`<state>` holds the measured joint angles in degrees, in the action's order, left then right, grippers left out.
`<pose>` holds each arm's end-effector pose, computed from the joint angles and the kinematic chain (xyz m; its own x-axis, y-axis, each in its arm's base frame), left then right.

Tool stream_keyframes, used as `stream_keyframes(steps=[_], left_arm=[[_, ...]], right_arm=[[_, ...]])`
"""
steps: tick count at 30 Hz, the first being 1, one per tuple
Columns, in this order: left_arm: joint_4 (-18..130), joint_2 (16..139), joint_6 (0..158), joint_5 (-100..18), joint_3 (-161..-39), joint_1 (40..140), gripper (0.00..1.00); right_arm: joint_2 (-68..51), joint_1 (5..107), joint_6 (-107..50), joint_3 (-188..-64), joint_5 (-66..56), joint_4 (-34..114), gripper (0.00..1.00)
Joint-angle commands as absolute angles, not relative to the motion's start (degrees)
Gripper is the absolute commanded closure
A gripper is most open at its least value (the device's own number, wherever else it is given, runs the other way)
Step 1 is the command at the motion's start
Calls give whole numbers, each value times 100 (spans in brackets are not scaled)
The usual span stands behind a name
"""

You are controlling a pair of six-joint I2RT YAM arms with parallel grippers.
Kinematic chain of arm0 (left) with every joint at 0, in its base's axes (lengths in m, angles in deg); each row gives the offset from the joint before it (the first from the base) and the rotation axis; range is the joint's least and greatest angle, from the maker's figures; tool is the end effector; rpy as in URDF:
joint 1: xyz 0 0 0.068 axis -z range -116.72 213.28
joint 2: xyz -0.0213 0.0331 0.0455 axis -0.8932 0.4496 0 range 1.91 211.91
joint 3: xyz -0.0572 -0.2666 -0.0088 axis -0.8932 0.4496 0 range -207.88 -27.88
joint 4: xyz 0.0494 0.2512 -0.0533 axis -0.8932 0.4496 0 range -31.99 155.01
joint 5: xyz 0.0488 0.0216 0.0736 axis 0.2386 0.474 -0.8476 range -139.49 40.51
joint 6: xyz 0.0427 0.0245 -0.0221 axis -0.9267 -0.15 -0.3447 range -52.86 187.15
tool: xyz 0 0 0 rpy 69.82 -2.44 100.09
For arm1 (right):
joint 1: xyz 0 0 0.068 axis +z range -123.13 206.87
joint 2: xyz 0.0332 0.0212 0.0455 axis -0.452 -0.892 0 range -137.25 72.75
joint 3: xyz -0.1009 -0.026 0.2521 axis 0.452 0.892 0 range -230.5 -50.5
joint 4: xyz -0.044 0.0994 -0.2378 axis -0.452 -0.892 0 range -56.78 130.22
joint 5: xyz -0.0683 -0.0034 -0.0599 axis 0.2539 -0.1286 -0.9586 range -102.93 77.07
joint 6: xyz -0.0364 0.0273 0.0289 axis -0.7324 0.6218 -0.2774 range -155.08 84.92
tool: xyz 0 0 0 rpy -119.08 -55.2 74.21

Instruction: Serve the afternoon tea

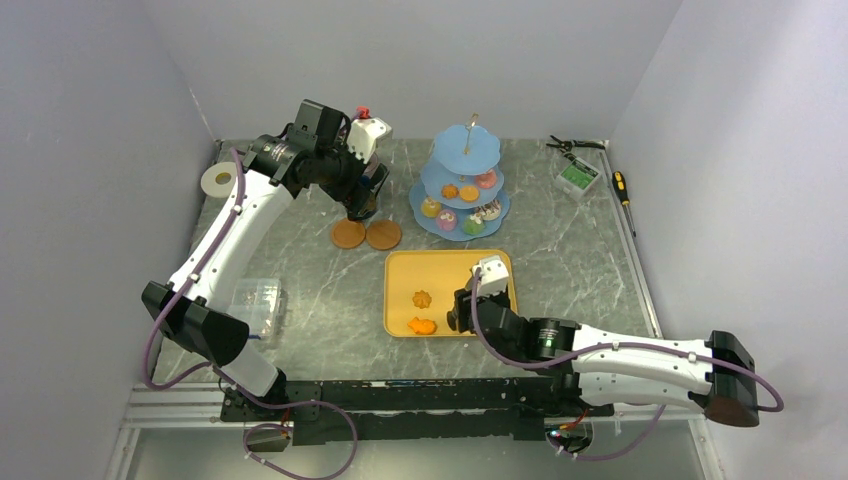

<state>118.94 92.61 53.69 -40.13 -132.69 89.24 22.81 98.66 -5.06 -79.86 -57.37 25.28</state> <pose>0.2860 -0.1457 0.4159 -0.5138 0.5055 -0.6932 0.6699 0.7411 0.0439 0.0805 0.1646 0.2279 -0.4073 -0.0954 -0.9083 -0.3421 0.9380 0.0550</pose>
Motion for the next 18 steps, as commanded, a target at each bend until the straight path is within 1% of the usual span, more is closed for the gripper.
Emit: stream_keyframes(steps=[1, 6, 9, 12, 18], left_arm=[[11875, 9130, 5286, -3945, -13388, 8904, 7], [11870, 9143, 5289, -3947, -13383, 8904, 7], [11866, 9160, 5285, -3955, -13408, 8903, 7], [11881, 9176, 5289, -3959, -13456, 8903, 7], [11883, 9191, 5325, -3924, -13472, 8904, 7]], right_arm=[[2218, 9903, -490, -7903, -5834, 2865, 40], [2136, 9903, -434, -7863, -5702, 2867, 40], [2145, 9911, -425, -7867, -5617, 2813, 41], [2204, 9904, -399, -7904, -5584, 2672, 46], [2353, 9903, -429, -7974, -5680, 2467, 58]])
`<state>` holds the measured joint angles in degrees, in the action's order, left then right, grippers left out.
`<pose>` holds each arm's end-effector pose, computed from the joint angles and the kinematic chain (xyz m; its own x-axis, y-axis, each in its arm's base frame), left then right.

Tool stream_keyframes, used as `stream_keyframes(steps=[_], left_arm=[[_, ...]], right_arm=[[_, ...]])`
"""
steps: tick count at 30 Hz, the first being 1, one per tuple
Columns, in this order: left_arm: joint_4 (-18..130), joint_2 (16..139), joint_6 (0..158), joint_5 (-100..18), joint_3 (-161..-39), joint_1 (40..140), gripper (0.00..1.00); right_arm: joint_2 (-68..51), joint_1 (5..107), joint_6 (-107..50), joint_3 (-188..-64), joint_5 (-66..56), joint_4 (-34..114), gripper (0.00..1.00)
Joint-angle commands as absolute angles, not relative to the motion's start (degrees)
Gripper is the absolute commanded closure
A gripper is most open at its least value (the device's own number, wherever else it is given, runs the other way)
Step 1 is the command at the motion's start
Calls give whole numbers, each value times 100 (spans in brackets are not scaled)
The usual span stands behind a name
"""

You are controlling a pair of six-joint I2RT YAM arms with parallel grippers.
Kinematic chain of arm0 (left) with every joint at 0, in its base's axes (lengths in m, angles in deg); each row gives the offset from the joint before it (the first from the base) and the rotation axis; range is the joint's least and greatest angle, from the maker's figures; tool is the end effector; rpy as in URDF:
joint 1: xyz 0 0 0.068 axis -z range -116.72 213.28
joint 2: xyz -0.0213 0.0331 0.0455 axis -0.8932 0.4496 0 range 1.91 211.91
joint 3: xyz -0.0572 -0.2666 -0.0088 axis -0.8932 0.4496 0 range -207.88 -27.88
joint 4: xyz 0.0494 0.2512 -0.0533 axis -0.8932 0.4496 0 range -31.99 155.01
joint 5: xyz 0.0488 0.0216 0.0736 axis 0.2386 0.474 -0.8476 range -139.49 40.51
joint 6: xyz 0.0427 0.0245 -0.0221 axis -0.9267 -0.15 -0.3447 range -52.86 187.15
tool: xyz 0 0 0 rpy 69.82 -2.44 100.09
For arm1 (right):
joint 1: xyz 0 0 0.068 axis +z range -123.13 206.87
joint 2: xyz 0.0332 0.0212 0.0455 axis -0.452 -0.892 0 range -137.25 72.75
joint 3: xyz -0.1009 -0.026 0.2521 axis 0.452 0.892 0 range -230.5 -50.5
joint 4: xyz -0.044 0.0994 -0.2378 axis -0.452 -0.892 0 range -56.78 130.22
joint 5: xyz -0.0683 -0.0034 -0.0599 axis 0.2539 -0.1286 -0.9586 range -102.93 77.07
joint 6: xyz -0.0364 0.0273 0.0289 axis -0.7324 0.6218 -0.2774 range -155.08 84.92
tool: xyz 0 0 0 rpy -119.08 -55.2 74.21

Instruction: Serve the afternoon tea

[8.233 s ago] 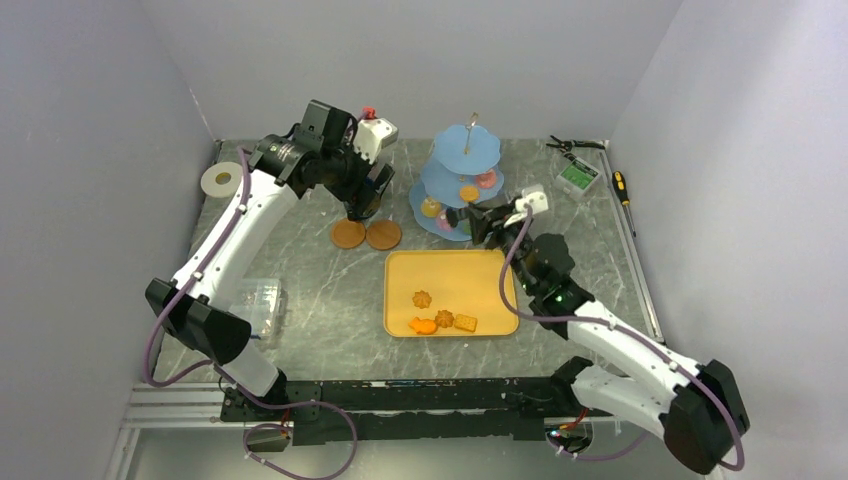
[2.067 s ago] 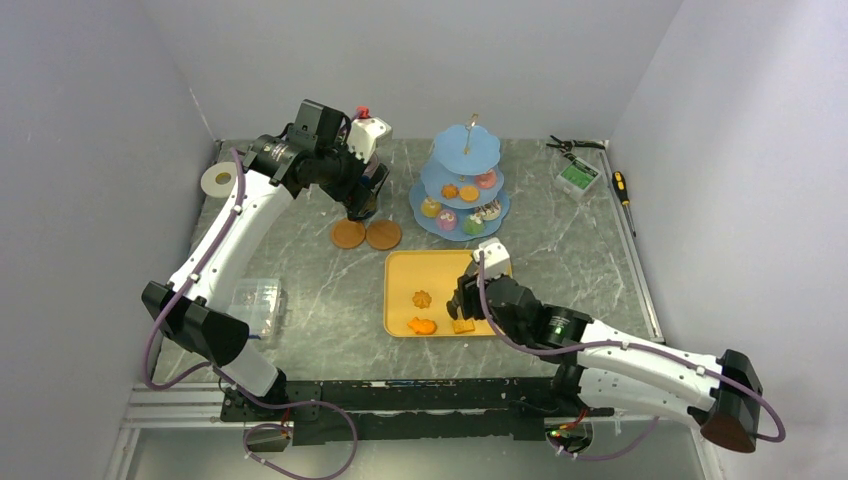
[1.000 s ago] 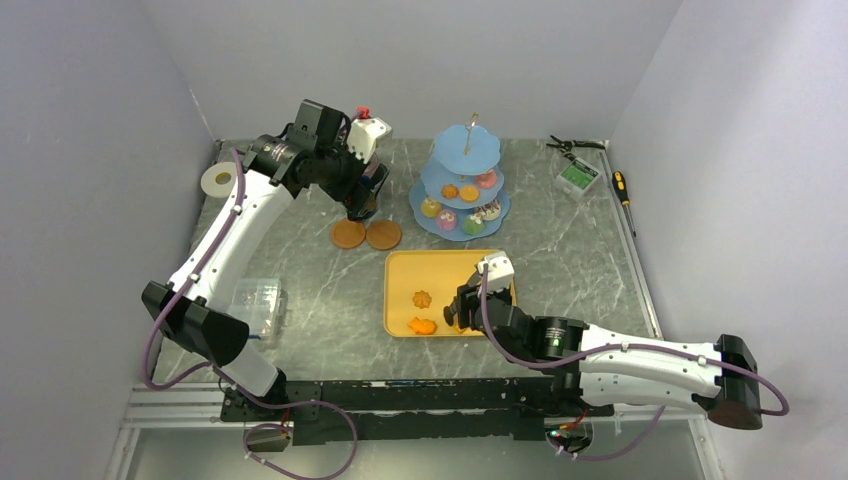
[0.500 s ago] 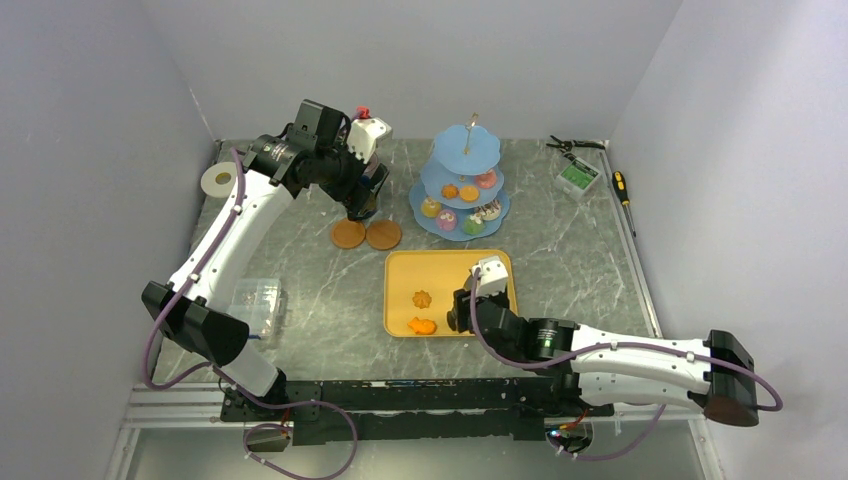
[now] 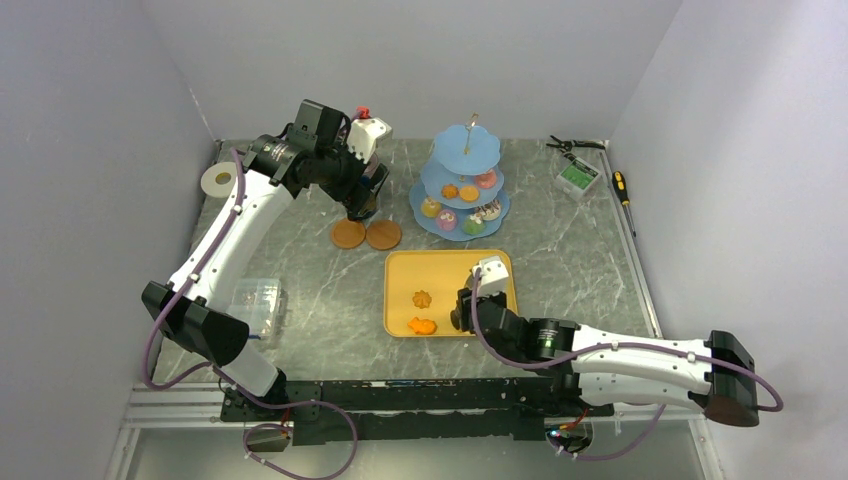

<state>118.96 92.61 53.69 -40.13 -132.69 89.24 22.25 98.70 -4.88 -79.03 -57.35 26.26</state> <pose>0.2860 -0.1456 0.4158 -0.5140 0.5056 -0.6930 0.6699 0.7411 0.0438 0.0806 0.1654 0.2229 -0.4105 -0.0989 -0.9065 -0.3417 0.9384 0.0523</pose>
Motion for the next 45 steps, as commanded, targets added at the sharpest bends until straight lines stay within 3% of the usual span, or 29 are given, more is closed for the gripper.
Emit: stream_keyframes(steps=[1, 7, 12, 24, 37, 45], left_arm=[[11883, 9199, 5326, -3926, -13475, 8904, 7], [11905, 9209, 5326, -3925, -13523, 8903, 7], [11914, 9211, 5338, -3947, -13531, 8904, 7], [11997, 9280, 5370, -3924, -13578, 8869, 7], [12031, 9261, 5394, -3923, -13645, 8859, 7], [12009, 9174, 5389, -3947, -13551, 8850, 7]], right_arm=[[2373, 9910, -458, -7989, -5705, 2463, 60], [2411, 9907, -939, -8339, -5934, 2687, 62], [2187, 9756, -2235, -9068, -6080, 3403, 62], [1310, 7299, -4130, -11546, -3915, 4004, 62], [43, 5150, -4301, -12352, -1908, 4659, 63], [-391, 4662, -4233, -12528, -1083, 5041, 64]])
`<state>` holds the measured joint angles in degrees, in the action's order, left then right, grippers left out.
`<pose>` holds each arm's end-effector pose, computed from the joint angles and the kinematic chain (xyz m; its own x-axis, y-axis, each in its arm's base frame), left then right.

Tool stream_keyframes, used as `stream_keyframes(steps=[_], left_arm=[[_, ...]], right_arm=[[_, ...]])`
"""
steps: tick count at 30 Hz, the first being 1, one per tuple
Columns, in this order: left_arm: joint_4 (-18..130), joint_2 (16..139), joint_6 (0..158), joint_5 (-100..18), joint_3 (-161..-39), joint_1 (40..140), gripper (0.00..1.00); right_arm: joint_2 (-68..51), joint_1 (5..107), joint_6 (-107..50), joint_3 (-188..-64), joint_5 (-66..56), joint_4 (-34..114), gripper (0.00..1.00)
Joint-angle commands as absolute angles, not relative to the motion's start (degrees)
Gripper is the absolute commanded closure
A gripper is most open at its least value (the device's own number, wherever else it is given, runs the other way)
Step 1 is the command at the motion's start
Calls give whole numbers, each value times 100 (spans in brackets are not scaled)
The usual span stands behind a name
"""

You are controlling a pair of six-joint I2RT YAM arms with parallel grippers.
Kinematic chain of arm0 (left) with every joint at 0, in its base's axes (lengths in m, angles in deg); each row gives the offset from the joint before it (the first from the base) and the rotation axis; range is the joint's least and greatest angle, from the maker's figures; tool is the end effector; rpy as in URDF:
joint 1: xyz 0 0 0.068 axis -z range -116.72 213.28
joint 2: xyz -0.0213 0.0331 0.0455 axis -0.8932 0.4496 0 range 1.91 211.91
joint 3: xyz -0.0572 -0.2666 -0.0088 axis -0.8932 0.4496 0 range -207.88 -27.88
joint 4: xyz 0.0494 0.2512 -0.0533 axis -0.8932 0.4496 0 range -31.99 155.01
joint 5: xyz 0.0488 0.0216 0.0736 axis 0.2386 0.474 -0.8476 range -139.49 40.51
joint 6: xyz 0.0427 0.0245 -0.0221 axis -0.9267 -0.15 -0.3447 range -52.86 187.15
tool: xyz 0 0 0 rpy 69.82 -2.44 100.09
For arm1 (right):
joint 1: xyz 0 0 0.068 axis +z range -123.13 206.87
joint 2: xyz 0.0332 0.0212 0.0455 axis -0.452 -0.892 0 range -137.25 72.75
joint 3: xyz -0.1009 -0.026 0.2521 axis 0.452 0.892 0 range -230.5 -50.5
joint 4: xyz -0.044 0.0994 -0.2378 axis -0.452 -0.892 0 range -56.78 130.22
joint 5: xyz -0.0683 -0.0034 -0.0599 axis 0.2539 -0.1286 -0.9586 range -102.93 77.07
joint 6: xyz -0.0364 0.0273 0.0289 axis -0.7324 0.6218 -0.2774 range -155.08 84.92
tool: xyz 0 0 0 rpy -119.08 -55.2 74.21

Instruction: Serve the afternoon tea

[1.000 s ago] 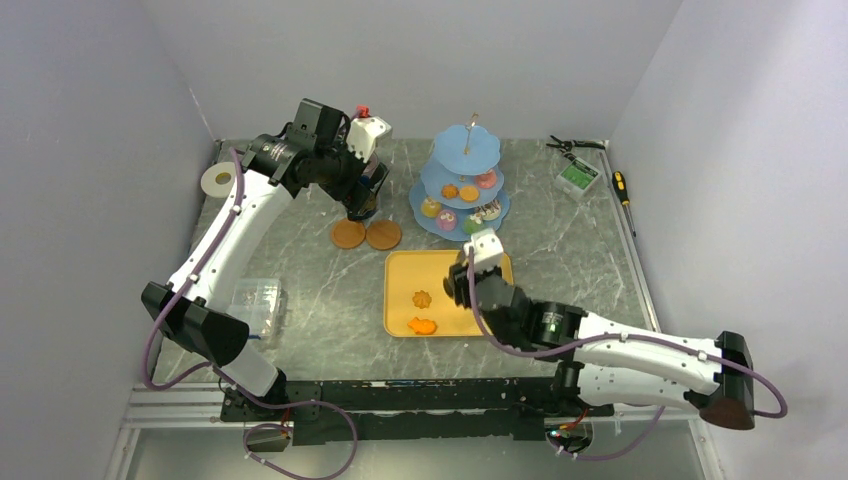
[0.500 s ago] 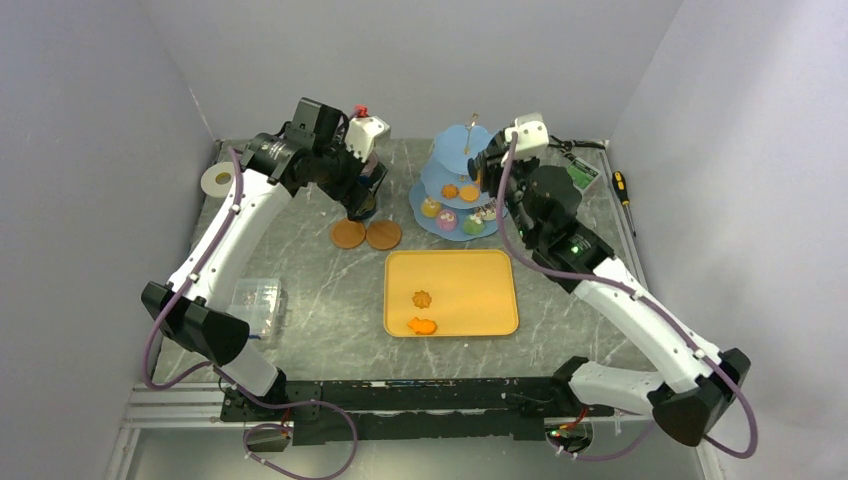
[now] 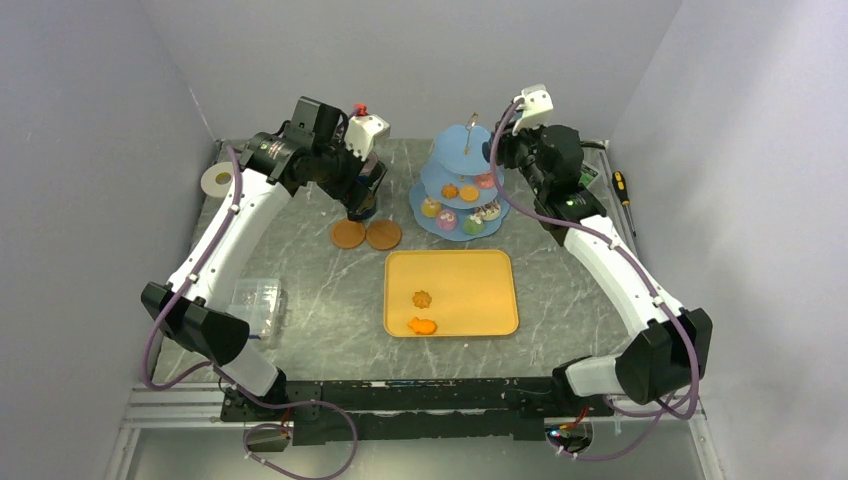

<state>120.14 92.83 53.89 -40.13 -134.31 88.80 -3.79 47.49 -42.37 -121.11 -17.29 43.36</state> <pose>0.2856 -0.1427 0.4215 -0.5178 0.4979 -0.6957 0.6623 0.7481 0.0425 0.2985 0.1093 0.3993 -0.0096 -0.1389 -0.9903 -0.2834 0.9501 -0.1305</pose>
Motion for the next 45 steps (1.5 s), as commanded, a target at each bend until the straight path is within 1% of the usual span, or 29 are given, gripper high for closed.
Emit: stream_keyframes(steps=[1, 10, 17, 23, 27, 31, 37, 45], left_arm=[[12000, 9170, 5386, -3955, -13542, 8851, 7], [11990, 9168, 5340, -3956, -13501, 8849, 7], [11997, 9098, 5300, -3999, -13444, 8851, 7], [12011, 9089, 5291, -3999, -13435, 8851, 7], [12007, 9099, 5293, -3985, -13448, 8851, 7], [12040, 9104, 5320, -3968, -13474, 8851, 7], [11987, 9094, 5325, -4024, -13405, 8842, 7], [11994, 9207, 5452, -3824, -13471, 8680, 7]], right_arm=[[-438, 4642, -4232, -12543, -1040, 5042, 64], [-801, 4623, -4246, -12517, -803, 5239, 63], [-866, 4617, -4314, -12525, -852, 5282, 51], [-575, 4611, -4322, -12361, -838, 5267, 41], [-381, 4628, -4312, -12267, -806, 5191, 39], [-89, 4675, -4259, -12174, -649, 5021, 41], [785, 5378, -4203, -11579, -855, 4690, 41], [1576, 7006, -3804, -10608, -1756, 4068, 42]])
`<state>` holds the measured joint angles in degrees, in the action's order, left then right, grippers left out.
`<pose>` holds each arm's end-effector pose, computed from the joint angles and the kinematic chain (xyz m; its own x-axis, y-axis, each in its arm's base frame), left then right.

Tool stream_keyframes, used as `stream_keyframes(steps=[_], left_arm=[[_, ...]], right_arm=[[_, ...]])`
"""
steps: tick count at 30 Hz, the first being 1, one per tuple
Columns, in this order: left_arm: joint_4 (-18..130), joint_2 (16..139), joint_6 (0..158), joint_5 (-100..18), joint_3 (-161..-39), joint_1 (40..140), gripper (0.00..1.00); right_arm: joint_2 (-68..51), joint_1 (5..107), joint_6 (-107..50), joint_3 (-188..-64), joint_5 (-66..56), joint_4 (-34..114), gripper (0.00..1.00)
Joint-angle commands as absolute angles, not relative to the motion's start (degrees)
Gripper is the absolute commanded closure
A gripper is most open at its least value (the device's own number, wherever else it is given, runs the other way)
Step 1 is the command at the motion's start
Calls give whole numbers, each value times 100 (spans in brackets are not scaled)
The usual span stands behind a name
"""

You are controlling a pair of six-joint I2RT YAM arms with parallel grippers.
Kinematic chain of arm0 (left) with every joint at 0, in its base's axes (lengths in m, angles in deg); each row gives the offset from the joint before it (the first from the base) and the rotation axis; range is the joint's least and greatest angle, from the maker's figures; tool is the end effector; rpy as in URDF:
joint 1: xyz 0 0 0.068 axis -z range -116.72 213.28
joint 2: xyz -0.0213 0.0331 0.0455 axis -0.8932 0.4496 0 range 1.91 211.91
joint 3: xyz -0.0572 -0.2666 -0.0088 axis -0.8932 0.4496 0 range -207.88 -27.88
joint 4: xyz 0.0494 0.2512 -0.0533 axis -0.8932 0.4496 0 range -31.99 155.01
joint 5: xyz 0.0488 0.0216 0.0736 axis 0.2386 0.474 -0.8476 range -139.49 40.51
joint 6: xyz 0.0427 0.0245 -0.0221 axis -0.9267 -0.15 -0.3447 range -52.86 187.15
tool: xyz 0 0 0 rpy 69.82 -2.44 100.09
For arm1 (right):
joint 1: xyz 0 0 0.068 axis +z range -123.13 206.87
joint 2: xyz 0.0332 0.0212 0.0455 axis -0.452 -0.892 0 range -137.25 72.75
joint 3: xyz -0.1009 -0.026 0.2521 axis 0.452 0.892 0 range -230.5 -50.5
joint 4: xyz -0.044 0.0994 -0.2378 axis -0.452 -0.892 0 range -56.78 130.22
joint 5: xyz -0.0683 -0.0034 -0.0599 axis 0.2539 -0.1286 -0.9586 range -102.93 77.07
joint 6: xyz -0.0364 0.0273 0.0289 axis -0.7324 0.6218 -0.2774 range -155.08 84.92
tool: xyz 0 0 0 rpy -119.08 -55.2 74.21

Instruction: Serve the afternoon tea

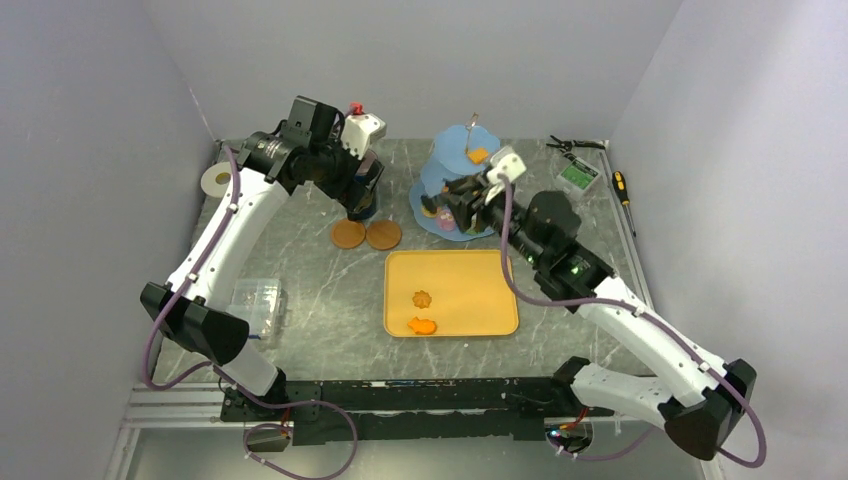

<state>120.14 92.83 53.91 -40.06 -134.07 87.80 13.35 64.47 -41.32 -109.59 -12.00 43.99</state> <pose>0.2882 -0.1378 0.4203 -0.5291 0.4896 -0.6931 0.6497 0.7591 0.0402 0.1902 0.1471 0.4061 0.1153 -0.0485 -0.9921 -0.6139 0.7818 -0.1096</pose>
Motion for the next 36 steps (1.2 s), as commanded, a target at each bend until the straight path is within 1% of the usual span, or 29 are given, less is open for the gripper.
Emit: stream_keyframes(steps=[1, 6, 10, 14, 28, 36], left_arm=[[11983, 9201, 5465, -3818, -13460, 8669, 7], [11945, 9179, 5466, -3801, -13397, 8649, 7], [11970, 9230, 5484, -3785, -13469, 8649, 6], [12007, 9253, 5509, -3752, -13536, 8649, 7], [12043, 9253, 5513, -3736, -13580, 8649, 7], [12048, 9236, 5509, -3719, -13589, 8649, 7]], right_arm=[[1620, 7206, -3700, -10499, -1864, 4051, 42], [1763, 7945, -3207, -9803, -2364, 3873, 43], [1775, 8224, -2906, -9374, -2479, 3998, 43], [1588, 8416, -2774, -9199, -2500, 4213, 44], [798, 8471, -2739, -8916, -2616, 4932, 42], [585, 8472, -2736, -8858, -2559, 5001, 42]])
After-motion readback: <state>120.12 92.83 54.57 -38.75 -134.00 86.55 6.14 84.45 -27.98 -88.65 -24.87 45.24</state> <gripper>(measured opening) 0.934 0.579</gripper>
